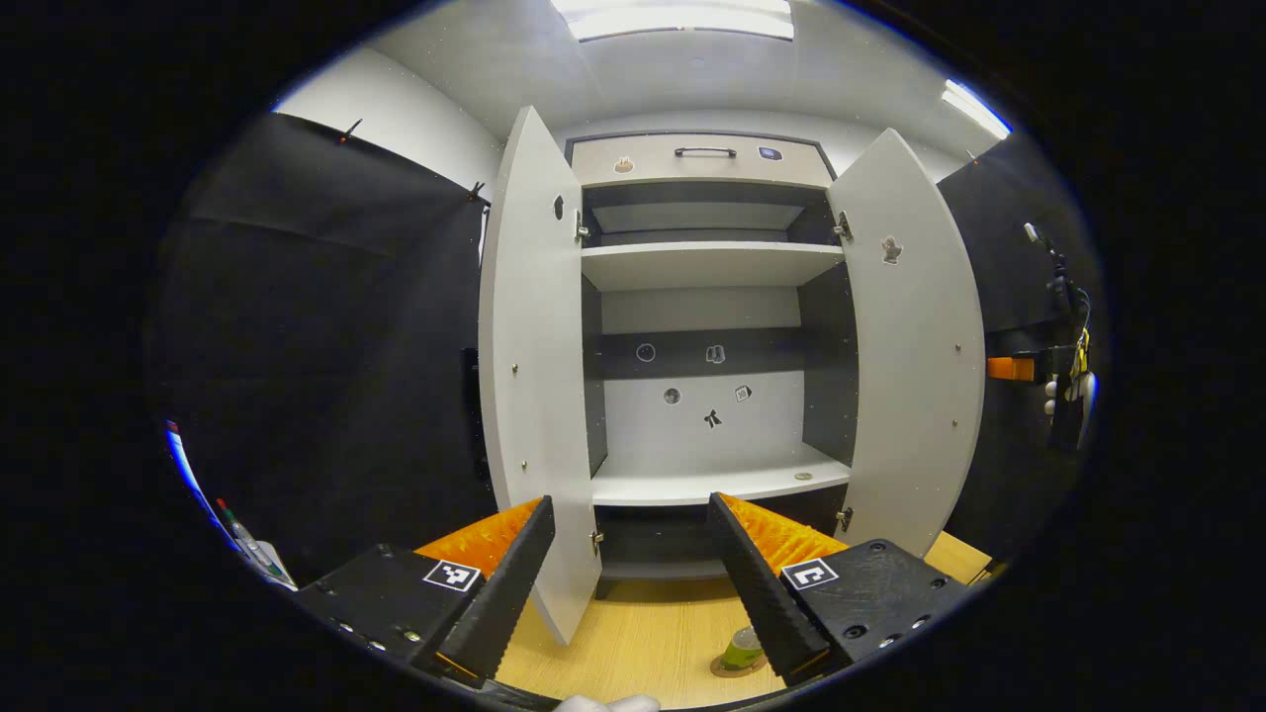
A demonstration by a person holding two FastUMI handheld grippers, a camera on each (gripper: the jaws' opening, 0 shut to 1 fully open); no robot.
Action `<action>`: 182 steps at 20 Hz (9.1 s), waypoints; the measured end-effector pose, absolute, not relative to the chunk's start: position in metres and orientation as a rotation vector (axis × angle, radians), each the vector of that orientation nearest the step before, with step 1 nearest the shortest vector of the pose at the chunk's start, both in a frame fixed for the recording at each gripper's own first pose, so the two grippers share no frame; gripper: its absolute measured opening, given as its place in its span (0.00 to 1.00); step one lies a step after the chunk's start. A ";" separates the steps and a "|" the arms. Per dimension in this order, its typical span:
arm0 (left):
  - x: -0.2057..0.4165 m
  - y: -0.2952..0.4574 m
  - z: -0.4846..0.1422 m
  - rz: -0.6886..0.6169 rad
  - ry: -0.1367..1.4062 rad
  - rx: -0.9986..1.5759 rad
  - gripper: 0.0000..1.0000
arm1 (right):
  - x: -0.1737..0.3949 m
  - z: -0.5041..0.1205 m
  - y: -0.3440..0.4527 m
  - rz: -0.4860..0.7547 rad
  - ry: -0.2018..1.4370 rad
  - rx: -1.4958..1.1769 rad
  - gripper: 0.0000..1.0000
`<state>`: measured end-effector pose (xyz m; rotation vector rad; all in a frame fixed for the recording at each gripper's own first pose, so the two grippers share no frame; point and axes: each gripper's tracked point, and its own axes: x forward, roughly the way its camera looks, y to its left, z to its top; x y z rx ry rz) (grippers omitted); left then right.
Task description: Grasp the bottle in the cabinet with the left hand and place it on the coaster, then close the right door with the right hand and the left door with the left hand.
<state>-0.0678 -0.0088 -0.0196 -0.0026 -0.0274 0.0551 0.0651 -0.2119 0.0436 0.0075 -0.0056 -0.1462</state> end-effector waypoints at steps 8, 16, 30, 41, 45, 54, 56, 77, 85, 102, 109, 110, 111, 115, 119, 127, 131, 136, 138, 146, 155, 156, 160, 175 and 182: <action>-0.073 -0.030 -0.017 0.175 -0.007 -0.007 0.95 | 0.088 0.041 -0.181 0.052 0.012 -0.025 0.81; -0.087 -0.038 -0.008 0.277 0.000 -0.032 0.95 | 0.086 0.033 -0.133 0.137 0.058 0.030 0.80; -0.125 -0.023 -0.001 0.408 0.003 -0.023 0.95 | 0.100 -0.009 -0.007 0.439 0.132 -0.028 0.82; -0.105 0.018 0.005 0.375 -0.012 0.024 0.94 | 0.082 0.004 -0.035 0.364 0.089 0.018 0.82; -0.078 0.058 0.011 0.320 -0.035 0.025 0.94 | 0.068 0.008 -0.044 0.260 0.077 0.005 0.82; -0.012 0.205 0.018 0.304 -0.070 0.049 0.95 | -0.006 -0.005 -0.023 0.084 0.080 0.002 0.82; 0.008 0.231 0.013 0.307 -0.071 0.050 0.95 | -0.020 -0.013 -0.019 0.048 0.098 -0.008 0.82; 0.070 0.223 0.000 0.237 -0.027 0.028 0.88 | -0.076 -0.024 -0.048 -0.035 0.126 0.037 0.82; 0.079 0.157 0.001 0.104 -0.030 0.001 0.88 | -0.078 -0.023 -0.073 -0.063 0.144 0.035 0.82; 0.130 0.025 -0.011 -0.108 -0.015 -0.051 0.96 | -0.108 -0.019 -0.108 -0.193 0.153 0.036 0.82; 0.106 0.029 -0.002 -0.125 -0.029 -0.050 0.96 | -0.100 -0.017 -0.104 -0.206 0.141 0.048 0.82; 0.101 0.031 0.000 -0.123 -0.033 -0.052 0.96 | -0.098 -0.015 -0.100 -0.199 0.137 0.046 0.82; 0.093 0.033 0.001 -0.119 -0.038 -0.046 0.96 | -0.094 -0.014 -0.096 -0.192 0.132 0.042 0.82; 0.061 0.038 0.002 -0.115 -0.033 -0.003 0.96 | -0.077 -0.010 -0.076 -0.145 0.114 0.029 0.82; 0.026 0.048 0.003 -0.109 -0.037 0.030 0.96 | -0.061 0.000 -0.053 -0.085 0.086 0.013 0.82; -0.046 0.066 -0.025 -0.019 0.007 -0.046 0.96 | -0.034 -0.002 -0.015 -0.015 0.069 -0.035 0.82; -0.054 0.064 -0.043 -0.004 0.038 -0.050 0.96 | -0.026 -0.014 0.000 0.008 0.097 -0.019 0.82; -0.042 0.058 -0.045 -0.020 0.053 -0.053 0.96 | -0.026 -0.017 -0.002 -0.003 0.100 -0.040 0.82; -0.037 0.054 -0.043 -0.031 0.052 -0.064 0.96 | -0.027 -0.016 -0.006 -0.016 0.096 -0.043 0.82; -0.024 0.034 -0.037 -0.068 0.042 -0.076 0.96 | -0.028 -0.011 -0.009 -0.039 0.076 -0.046 0.82; -0.025 0.034 -0.036 -0.053 0.025 -0.091 0.96 | -0.032 -0.013 -0.002 -0.037 0.067 -0.068 0.82; -0.025 0.033 -0.035 -0.055 0.021 -0.088 0.96 | -0.033 -0.013 -0.002 -0.037 0.065 -0.064 0.82; -0.026 0.030 -0.034 -0.057 0.013 -0.062 0.96 | -0.036 -0.011 -0.005 -0.048 0.055 -0.065 0.82; -0.028 0.020 -0.037 -0.081 0.012 -0.040 0.96 | -0.049 -0.018 -0.006 -0.071 0.063 -0.047 0.82; -0.035 0.020 -0.033 -0.082 0.002 -0.033 0.96 | -0.051 -0.023 -0.004 -0.066 0.079 -0.042 0.82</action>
